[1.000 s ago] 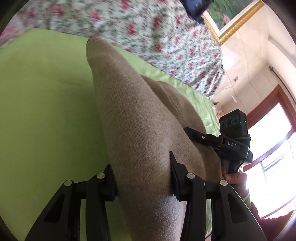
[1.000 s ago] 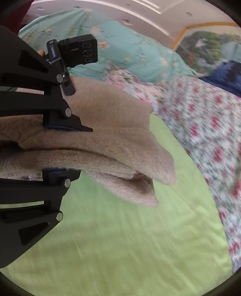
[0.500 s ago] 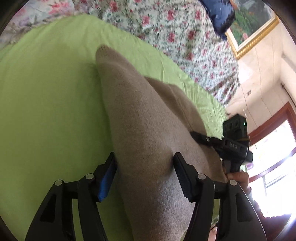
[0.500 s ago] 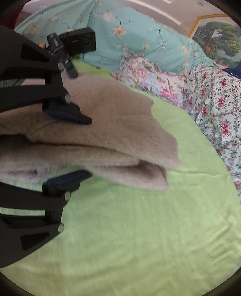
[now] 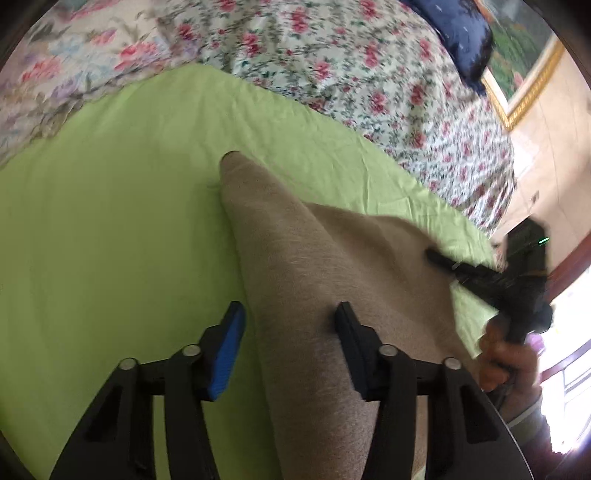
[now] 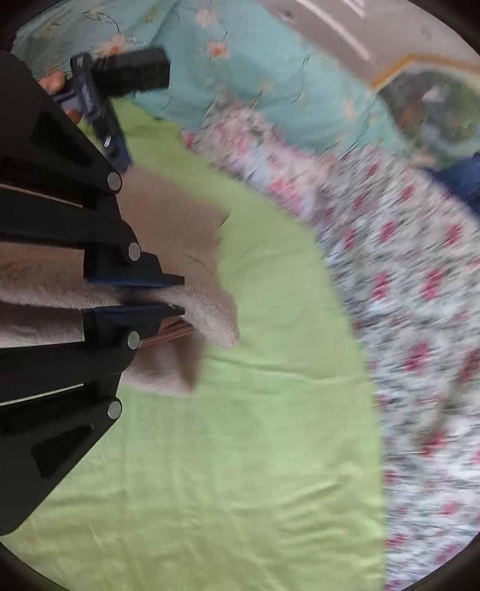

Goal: Fold small clothes

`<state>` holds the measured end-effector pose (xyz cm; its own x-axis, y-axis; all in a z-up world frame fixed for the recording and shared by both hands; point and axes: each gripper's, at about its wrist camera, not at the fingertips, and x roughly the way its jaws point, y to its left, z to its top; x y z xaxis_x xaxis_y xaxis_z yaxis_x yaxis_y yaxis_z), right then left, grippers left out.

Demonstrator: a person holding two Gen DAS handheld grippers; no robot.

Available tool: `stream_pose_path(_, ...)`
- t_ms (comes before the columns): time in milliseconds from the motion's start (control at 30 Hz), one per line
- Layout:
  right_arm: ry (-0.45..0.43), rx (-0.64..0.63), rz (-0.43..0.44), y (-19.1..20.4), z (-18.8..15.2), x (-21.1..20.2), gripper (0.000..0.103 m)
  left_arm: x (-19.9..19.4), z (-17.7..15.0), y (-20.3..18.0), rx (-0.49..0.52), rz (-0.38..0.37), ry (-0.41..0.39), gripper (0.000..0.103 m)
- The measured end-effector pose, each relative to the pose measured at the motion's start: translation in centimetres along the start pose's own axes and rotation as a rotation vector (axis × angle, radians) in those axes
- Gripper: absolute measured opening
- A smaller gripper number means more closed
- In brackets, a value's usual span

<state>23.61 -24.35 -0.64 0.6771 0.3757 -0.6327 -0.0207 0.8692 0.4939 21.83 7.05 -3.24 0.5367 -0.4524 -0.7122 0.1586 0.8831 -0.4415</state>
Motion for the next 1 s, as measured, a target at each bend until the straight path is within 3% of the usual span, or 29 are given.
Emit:
stream_pose_path(67,-0.003,0.000,-0.031,-0.7,-0.5,-0.9,0.009,0.3,-0.2,-0.9,0.045,0.042,0.009,0.047)
stream_pose_path(133,0.054,0.028,-0.075,-2.3,-1.4,0.3,0.009,1.2,-0.4,-1.4,0.075,0.068,0.035,0.047)
stream_pose_path(200,0.094,0.049,-0.096,-3.6,-2.1,1.7,0.009,1.9,-0.8,-1.4,0.095,0.079,0.053,0.047)
stream_pose_path(367,0.101,0.067,-0.118,-4.4,-2.3,3.0,0.012,2.4,-1.0,-1.1,0.094,0.090,0.051,0.053)
stream_pose_path(467,0.104,0.089,-0.138,-4.0,-2.0,1.7,0.016,1.6,-0.9,-1.4,0.090,0.106,0.051,0.053)
stream_pose_path(567,0.038,0.082,-0.124,-2.1,-1.9,-1.9,0.016,-0.8,-1.3,-2.4,0.110,0.115,0.010,0.049)
stream_pose_path(633,0.004,0.074,-0.057,-0.2,-2.7,-4.2,0.016,-2.8,-1.9,-3.1,0.125,0.078,-0.026,0.049)
stream_pose_path(700,0.015,0.048,0.002,1.8,-4.2,-5.3,0.016,-4.5,-2.8,-4.1,0.140,-0.008,-0.051,0.049)
stream_pose_path(833,0.084,0.055,0.072,4.2,-7.7,-4.1,0.016,-5.7,-4.8,-5.5,0.160,-0.134,-0.054,0.049)
stream_pose_path(933,0.131,0.103,0.005,2.8,-9.6,-2.2,0.016,-4.6,-5.9,-5.4,0.142,-0.172,-0.008,0.048)
stream_pose_path(967,0.126,0.132,-0.031,1.6,-10.0,-1.8,0.012,-3.7,-6.3,-5.2,0.139,-0.179,0.030,0.045)
stream_pose_path(1000,0.120,0.150,-0.039,0.5,-10.2,-1.5,0.000,-2.9,-6.6,-5.0,0.139,-0.166,0.045,0.041)
